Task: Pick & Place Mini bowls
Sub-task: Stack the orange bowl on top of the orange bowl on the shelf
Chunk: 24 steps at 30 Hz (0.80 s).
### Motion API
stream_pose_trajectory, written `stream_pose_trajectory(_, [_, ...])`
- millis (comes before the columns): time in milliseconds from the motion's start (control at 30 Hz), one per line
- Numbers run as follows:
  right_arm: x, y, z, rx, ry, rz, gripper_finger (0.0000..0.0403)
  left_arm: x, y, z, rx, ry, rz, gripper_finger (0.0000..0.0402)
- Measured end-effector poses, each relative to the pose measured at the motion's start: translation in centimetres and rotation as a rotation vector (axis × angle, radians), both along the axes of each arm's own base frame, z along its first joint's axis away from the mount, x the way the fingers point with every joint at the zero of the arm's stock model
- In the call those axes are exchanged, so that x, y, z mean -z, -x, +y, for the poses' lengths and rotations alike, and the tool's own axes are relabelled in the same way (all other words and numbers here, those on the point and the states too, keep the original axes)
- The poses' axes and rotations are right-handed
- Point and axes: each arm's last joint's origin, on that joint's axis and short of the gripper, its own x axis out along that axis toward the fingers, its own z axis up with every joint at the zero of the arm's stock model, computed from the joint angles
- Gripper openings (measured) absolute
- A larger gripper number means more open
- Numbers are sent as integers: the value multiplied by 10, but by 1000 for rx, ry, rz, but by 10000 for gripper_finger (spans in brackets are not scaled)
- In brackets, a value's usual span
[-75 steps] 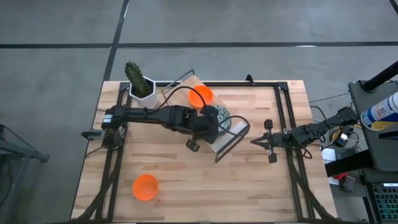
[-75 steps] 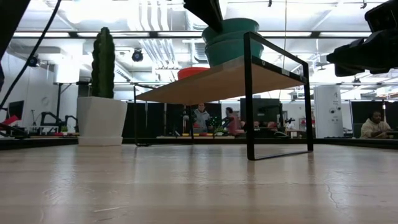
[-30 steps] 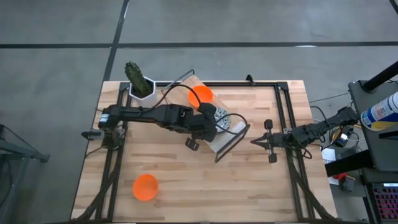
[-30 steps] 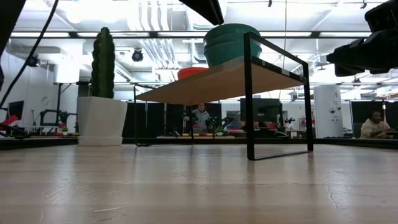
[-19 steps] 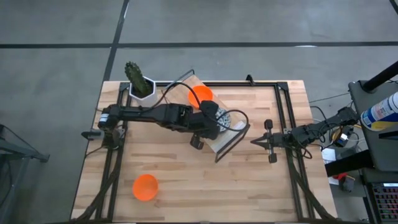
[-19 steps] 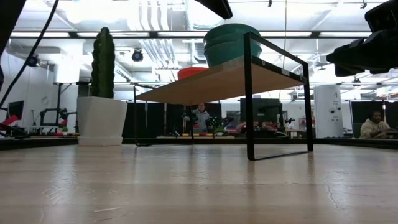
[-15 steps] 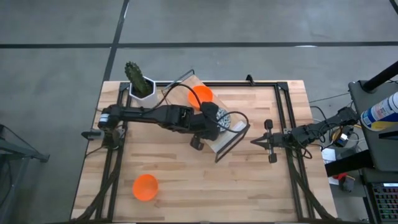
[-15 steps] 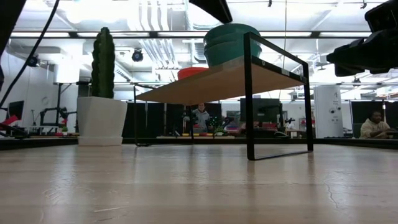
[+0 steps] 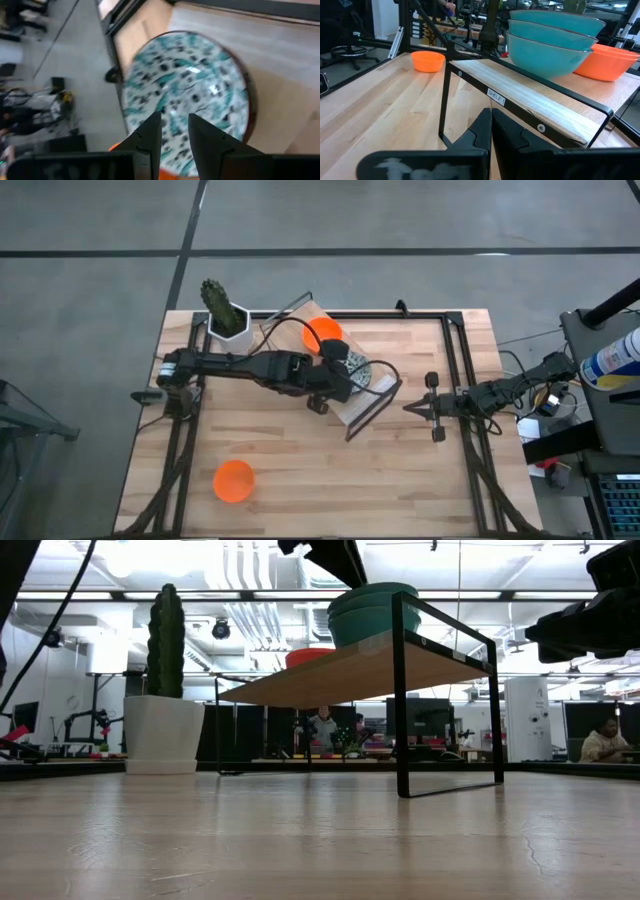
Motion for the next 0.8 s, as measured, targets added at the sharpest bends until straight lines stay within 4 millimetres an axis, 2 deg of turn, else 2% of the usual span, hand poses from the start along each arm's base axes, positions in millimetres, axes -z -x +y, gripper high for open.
stream_pose_trajectory(133, [0, 0, 0, 0, 0, 0, 8, -12, 14, -2, -47, 49, -20, 92])
stream_pose_trajectory(267, [0, 0, 0, 0, 0, 0, 8, -15, 33, -10, -82, 254, 12, 92])
stream_pose_trajectory(500, [0, 0, 0, 0, 0, 0, 8, -18, 68, -41, -177, 496, 120, 92])
stream_pose_trajectory(800, [0, 0, 0, 0, 0, 0, 8, 13, 105, -97, -333, 590, 243, 92])
